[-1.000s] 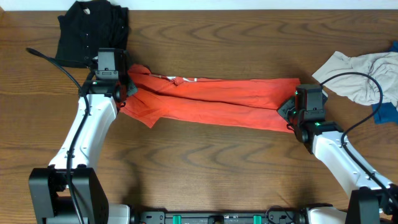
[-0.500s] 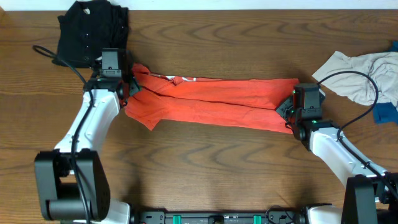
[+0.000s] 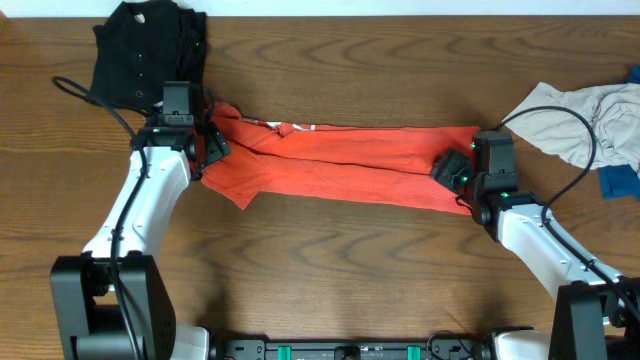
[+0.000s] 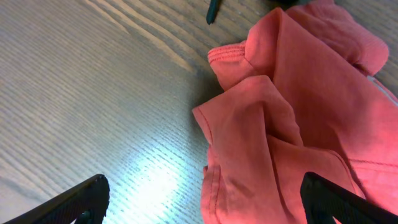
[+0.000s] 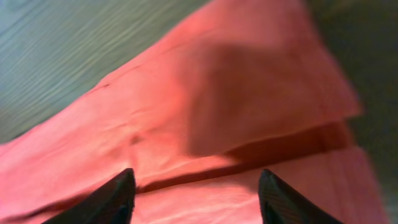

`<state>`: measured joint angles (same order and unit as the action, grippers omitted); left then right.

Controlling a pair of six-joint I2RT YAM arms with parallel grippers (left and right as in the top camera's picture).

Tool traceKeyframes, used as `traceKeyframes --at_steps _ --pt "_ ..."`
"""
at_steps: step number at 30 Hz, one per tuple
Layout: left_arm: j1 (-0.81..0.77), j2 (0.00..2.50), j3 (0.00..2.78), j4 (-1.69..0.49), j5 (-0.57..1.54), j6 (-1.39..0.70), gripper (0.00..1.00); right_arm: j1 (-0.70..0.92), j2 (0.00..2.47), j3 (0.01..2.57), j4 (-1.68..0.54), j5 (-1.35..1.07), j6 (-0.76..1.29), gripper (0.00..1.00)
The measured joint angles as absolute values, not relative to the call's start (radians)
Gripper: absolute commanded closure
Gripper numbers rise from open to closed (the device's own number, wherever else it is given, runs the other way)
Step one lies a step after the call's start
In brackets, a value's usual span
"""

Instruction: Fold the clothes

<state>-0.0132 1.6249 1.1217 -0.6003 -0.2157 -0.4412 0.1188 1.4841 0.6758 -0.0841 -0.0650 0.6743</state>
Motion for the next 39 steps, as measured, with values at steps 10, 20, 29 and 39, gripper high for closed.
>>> traceKeyframes --at_steps 10,20,29,39 --pt "-0.013 1.652 1.122 -0.532 -0.107 -0.394 0.02 0.223 1.484 0.75 -0.181 -0.134 0.509 0.1" --pt "-0.013 1.763 1.122 -0.499 0.023 -0.339 0.02 0.223 1.484 0.773 -0.263 -0.134 0.432 0.1" --pt "-0.013 1.781 1.122 -0.516 0.095 -0.339 0.02 0.223 1.484 0.773 -0.271 -0.135 0.419 0.1" --pt "-0.013 1.795 1.122 -0.462 0.128 -0.317 0.02 0.223 1.484 0.773 -0.296 -0.134 0.416 0.09"
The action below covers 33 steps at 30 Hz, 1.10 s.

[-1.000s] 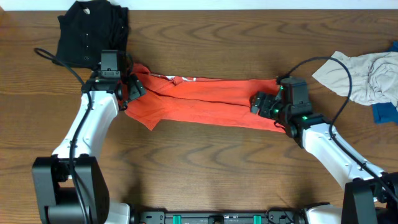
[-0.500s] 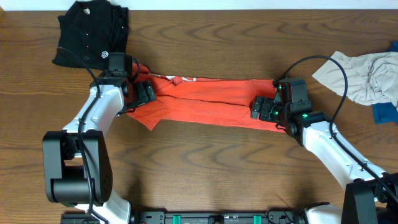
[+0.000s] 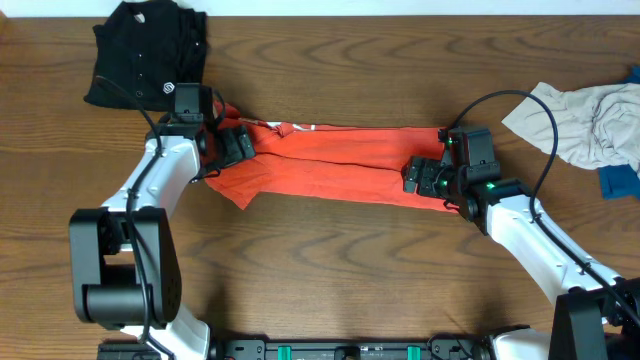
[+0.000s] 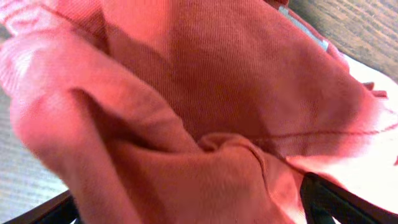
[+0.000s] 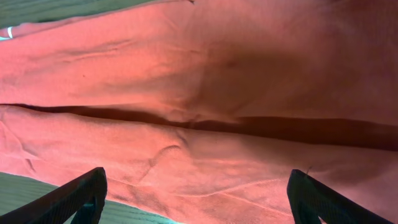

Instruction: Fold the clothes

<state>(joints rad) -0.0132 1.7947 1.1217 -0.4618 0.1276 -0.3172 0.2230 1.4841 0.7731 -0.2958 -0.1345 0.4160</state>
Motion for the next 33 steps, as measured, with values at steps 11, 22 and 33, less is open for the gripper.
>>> traceKeyframes --at_steps 11,22,33 --pt "-0.013 1.838 1.122 -0.464 -0.073 -0.309 0.02 0.223 1.484 0.773 -0.332 -0.112 0.416 0.07" --pt "-0.01 1.6 1.122 -0.483 -0.131 -0.309 0.02 0.216 1.484 0.773 -0.362 -0.042 0.422 0.04" --pt "-0.009 1.518 1.122 -0.587 0.074 -0.317 0.02 0.131 1.484 0.773 -0.471 -0.03 0.468 0.01"
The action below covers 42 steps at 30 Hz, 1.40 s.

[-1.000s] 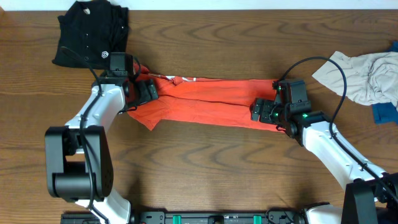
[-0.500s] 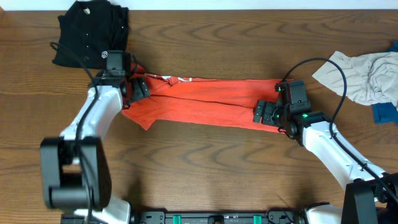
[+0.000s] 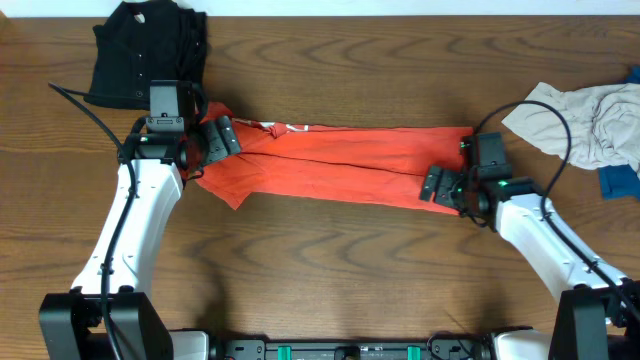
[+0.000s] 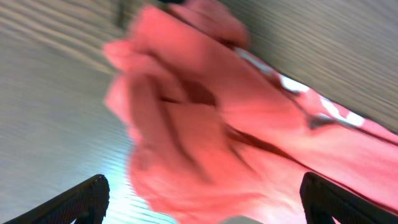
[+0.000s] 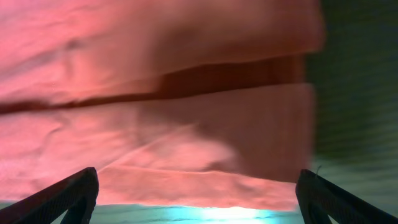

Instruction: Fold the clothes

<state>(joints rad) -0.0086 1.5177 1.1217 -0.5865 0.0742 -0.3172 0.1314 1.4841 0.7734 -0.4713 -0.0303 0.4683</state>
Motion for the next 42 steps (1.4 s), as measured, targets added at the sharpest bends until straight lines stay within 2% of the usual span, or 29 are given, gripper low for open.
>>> traceKeyframes --at_steps 8,16,28,42 --pt "-0.042 1.518 1.122 -0.589 0.233 -0.318 0.02 -0.003 1.484 0.773 -0.451 -0.162 0.419 0.01" --pt "-0.076 1.518 1.122 -0.591 0.263 -0.317 0.02 -0.016 1.484 0.773 -0.486 -0.255 0.338 0.04" --pt "-0.076 1.518 1.122 -0.613 0.263 -0.317 0.02 -0.02 1.484 0.773 -0.459 -0.134 0.368 0.01" --pt "-0.076 1.526 1.122 -0.62 0.264 -0.316 0.02 -0.148 1.508 0.809 -0.444 -0.173 0.231 0.01"
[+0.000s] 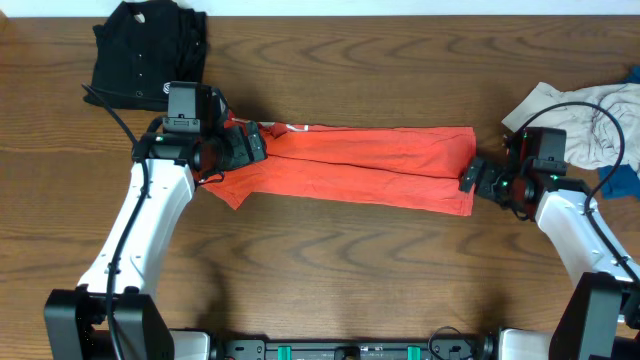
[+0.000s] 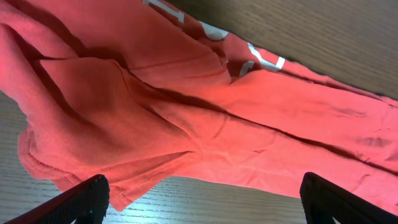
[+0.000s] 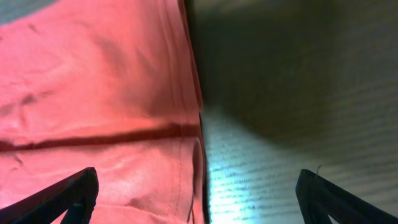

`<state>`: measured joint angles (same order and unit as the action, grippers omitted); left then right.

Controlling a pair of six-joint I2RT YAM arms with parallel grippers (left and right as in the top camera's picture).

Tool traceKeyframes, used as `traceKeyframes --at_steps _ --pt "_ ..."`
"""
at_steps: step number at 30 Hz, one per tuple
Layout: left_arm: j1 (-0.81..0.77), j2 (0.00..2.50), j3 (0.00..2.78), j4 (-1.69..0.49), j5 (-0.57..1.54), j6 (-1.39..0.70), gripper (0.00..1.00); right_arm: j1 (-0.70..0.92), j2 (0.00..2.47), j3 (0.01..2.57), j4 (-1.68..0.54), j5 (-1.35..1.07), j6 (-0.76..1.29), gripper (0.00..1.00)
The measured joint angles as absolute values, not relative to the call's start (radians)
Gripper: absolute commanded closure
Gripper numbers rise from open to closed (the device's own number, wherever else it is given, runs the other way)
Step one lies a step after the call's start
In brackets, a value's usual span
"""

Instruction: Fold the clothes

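A red shirt (image 1: 350,165) lies flat on the wooden table (image 1: 330,270), folded lengthwise into a long strip running left to right. My left gripper (image 1: 246,146) hovers open over its crumpled left end; in the left wrist view the red cloth (image 2: 186,106) fills the upper frame and my left gripper (image 2: 199,208) holds nothing, with bare wood between the fingertips. My right gripper (image 1: 476,180) stands open at the strip's right edge. The right wrist view has the shirt's hem (image 3: 193,124) running down between the spread fingers of my right gripper (image 3: 205,208).
A folded black garment (image 1: 150,50) lies at the back left corner. A crumpled grey garment (image 1: 590,120) and a blue cloth (image 1: 620,180) sit at the right edge, behind my right arm. Arm cables loop over both.
My left gripper has moved right, further over the shirt's left end. My right gripper has moved right, from over the shirt's right end to its outer edge. Both are still open.
Both grippers were open at the two ends of the red strip. Then both stood further in over the cloth. After that they were back near the ends. Now the left is inward again and the right at the hem. The shirt has stayed a long strip.
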<state>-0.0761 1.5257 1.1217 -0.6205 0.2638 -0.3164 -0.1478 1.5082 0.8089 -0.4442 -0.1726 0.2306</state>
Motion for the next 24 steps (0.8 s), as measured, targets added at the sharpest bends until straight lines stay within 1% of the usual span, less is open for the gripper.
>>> traceKeyframes --at_steps 15,24 --pt "-0.076 1.568 1.121 -0.621 0.264 -0.316 0.02 -0.149 1.675 0.855 -0.446 -0.251 0.167 0.01" --pt "-0.076 1.568 1.121 -0.621 0.263 -0.316 0.02 -0.15 1.735 0.896 -0.375 -0.34 0.128 0.01"
